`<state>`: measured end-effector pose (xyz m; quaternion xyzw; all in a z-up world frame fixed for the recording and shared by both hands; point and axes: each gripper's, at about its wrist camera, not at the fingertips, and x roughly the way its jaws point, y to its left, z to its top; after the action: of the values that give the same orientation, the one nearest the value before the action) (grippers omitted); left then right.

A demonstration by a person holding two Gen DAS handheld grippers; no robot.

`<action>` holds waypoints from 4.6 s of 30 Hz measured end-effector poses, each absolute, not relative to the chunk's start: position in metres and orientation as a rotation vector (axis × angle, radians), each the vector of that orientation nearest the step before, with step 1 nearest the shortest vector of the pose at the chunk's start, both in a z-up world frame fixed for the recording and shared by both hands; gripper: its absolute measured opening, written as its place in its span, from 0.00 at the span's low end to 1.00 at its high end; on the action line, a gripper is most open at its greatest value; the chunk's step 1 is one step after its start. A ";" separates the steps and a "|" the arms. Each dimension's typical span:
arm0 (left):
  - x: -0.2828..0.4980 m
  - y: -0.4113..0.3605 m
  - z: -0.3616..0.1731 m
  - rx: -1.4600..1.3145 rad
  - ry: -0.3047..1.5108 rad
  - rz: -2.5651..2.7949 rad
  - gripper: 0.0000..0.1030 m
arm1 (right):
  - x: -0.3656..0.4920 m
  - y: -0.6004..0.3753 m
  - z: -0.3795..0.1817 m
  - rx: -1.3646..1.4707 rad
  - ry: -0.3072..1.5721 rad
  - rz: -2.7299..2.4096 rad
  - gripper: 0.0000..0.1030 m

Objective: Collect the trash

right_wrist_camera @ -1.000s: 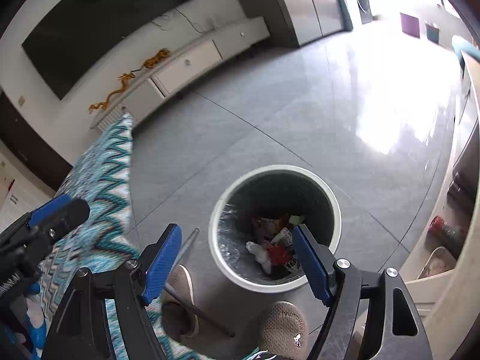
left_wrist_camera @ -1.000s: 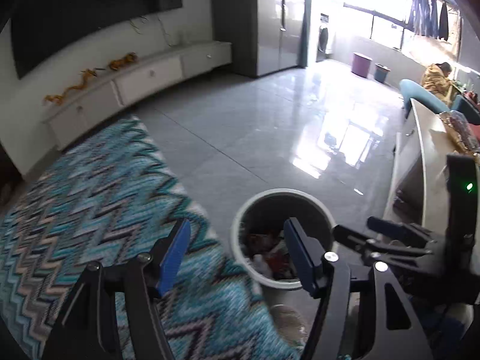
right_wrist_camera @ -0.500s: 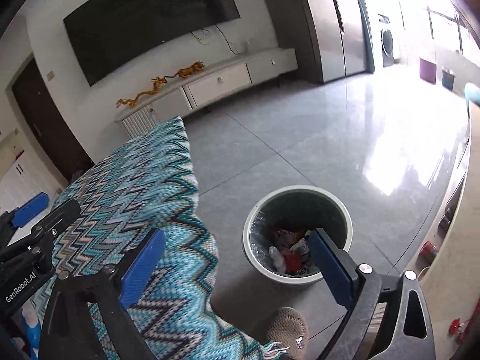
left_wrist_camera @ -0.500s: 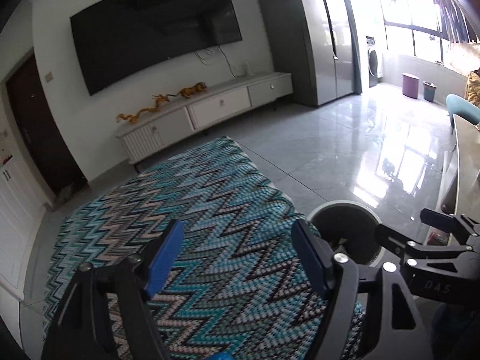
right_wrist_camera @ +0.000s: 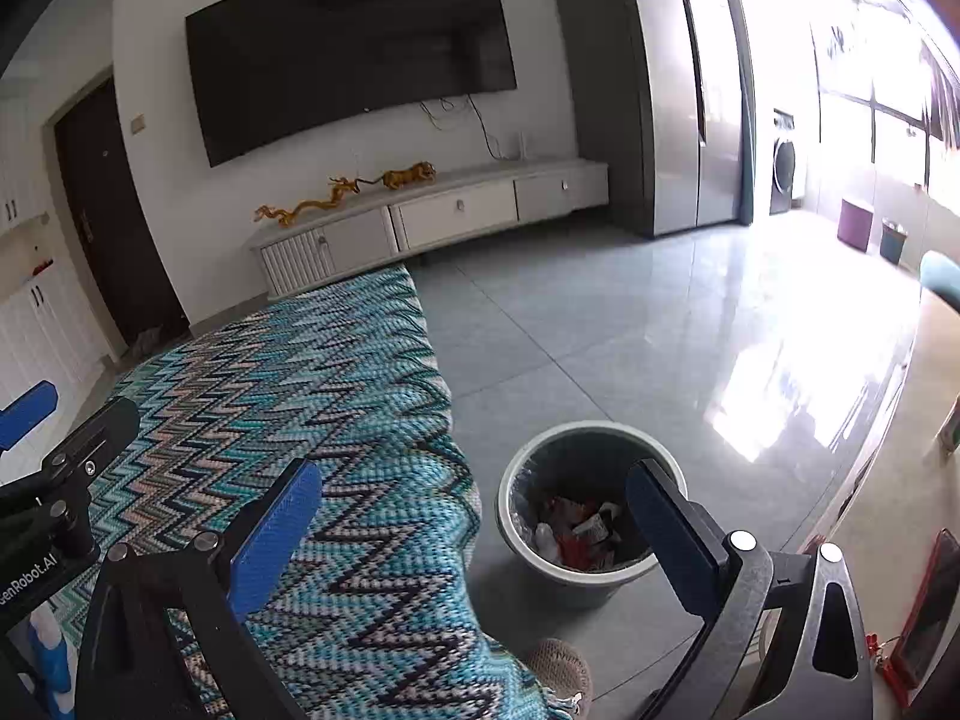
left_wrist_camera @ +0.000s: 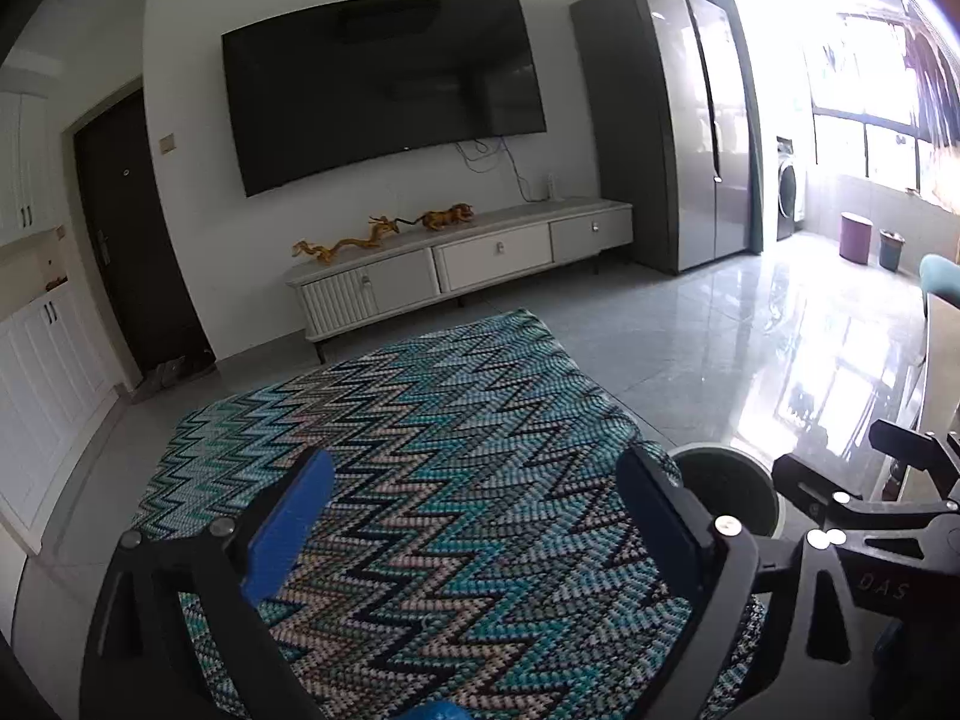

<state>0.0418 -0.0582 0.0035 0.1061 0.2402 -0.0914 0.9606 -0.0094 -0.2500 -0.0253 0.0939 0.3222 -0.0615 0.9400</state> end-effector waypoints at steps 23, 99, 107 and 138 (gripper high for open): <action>0.002 -0.016 0.007 0.091 0.430 -0.131 0.98 | -0.045 -0.205 -0.012 0.096 0.560 -0.136 1.00; -0.007 -0.001 -0.007 0.033 0.439 -0.103 1.00 | -0.059 -0.204 -0.011 0.090 0.521 -0.149 1.00; -0.007 0.001 -0.007 0.031 0.438 -0.102 1.00 | -0.061 -0.203 -0.010 0.088 0.516 -0.143 1.00; -0.009 0.001 -0.009 0.017 0.447 -0.106 1.00 | -0.065 -0.206 -0.011 0.098 0.514 -0.143 1.00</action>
<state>-0.0088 0.0008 -0.0094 0.0086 0.2218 -0.0523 0.9737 -0.0654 -0.2064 -0.0109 0.0483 0.2539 -0.0708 0.9634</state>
